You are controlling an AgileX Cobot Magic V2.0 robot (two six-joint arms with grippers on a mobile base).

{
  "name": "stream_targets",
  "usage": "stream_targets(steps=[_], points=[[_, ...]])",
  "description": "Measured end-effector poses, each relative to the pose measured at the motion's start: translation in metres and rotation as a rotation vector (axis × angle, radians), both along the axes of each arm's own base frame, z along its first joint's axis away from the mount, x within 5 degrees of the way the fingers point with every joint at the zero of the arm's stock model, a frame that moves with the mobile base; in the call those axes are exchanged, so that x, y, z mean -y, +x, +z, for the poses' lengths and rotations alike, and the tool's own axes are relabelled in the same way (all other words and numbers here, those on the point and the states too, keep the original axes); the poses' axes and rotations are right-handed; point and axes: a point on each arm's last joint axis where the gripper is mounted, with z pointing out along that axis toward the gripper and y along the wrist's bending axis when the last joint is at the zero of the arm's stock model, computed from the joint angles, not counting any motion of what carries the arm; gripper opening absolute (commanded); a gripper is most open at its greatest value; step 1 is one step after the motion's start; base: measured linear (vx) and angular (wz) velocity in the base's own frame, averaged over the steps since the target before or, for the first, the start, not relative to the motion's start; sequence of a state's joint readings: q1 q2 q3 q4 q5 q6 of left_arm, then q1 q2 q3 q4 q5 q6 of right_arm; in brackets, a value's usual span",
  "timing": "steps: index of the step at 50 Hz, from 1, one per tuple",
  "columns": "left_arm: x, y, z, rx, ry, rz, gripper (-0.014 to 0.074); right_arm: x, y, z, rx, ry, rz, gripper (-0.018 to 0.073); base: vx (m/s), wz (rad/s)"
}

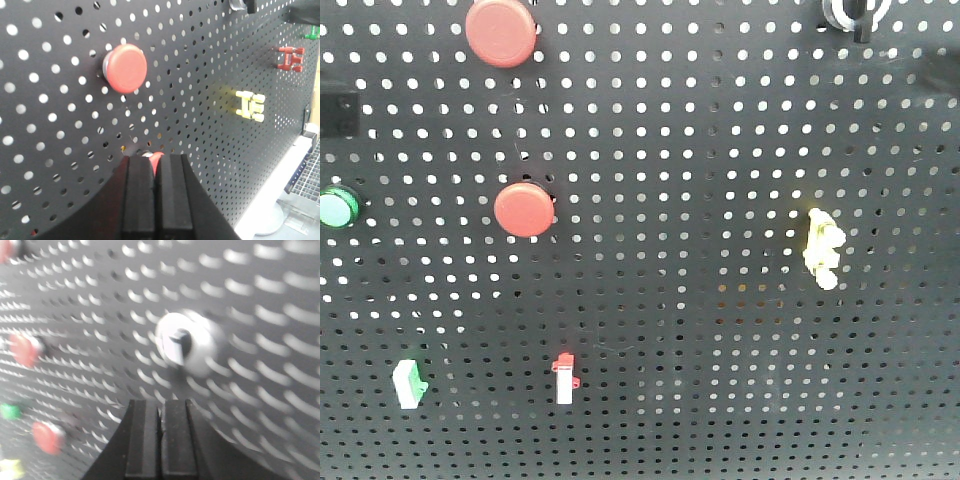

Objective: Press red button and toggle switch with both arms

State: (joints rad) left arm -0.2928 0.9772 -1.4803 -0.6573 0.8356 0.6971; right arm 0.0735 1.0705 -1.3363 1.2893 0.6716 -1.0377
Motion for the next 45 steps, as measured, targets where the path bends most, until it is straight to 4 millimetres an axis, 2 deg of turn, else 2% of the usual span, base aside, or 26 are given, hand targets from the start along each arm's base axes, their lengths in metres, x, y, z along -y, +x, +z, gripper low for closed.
stream_targets(steps=[4,10,25,45], points=[[0.0,0.0,0.0,-0.001,-0.001,0.0,0.0001,-0.016,0.006,0.002,0.001,0.006,0.057,-0.0003,0.0,0.0],[0.0,0.0,0.0,-0.001,-0.001,0.0,0.0001,-0.027,0.011,0.003,0.015,0.014,0.042,-0.0003,0.0,0.0],[0.0,0.0,0.0,-0.003,0.0,-0.001,0.0001,-0.025,0.027,-0.001,0.018,0.023,-0.05,-0.0003,0.0,0.0],[0.0,0.0,0.0,-0.003,0.0,-0.001,0.0001,-0.02,0.022,-0.002,0.024,-0.078,-0.116,-0.0003,0.0,0.0]])
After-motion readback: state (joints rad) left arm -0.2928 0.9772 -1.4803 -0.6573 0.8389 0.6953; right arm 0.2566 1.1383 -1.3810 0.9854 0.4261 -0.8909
